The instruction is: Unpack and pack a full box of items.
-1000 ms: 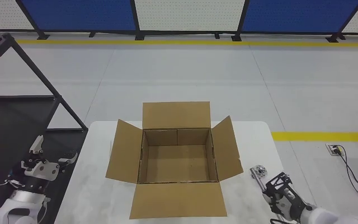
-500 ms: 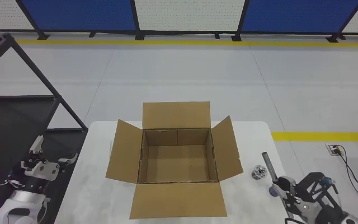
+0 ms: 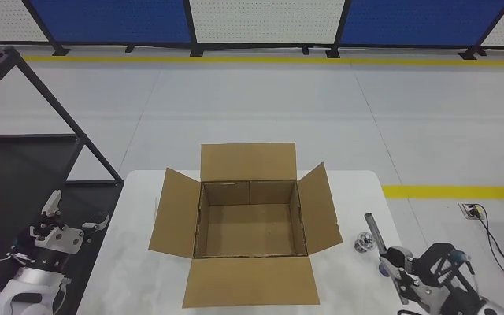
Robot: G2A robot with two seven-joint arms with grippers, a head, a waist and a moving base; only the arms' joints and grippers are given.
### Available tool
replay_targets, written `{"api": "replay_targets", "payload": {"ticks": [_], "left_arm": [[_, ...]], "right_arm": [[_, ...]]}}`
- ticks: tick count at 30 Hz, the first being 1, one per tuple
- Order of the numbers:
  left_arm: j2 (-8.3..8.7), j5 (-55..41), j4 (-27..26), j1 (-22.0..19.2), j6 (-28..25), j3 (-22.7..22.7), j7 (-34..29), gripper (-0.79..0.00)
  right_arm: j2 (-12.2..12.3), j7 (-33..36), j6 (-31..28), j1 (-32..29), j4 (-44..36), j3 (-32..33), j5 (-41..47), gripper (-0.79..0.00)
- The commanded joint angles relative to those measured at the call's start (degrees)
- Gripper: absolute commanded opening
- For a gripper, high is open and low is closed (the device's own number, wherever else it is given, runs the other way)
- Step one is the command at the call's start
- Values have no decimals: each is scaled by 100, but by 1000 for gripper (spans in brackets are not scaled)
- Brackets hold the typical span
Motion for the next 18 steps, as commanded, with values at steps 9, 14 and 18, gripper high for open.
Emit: {"api": "replay_targets", "payload": {"ticks": [9, 14, 18], "left_arm": [[0, 0, 0, 0, 0, 0, 0, 0], [0, 0, 0, 0, 0, 0, 0, 0], [0, 0, 0, 0, 0, 0, 0, 0]], "right_arm": [[139, 578, 63, 2375, 0, -1716, -380, -785], [103, 1101, 728, 3711, 0, -2862, -277, -785], [-8, 1109, 1168, 4706, 467, -3832, 202, -785]]}}
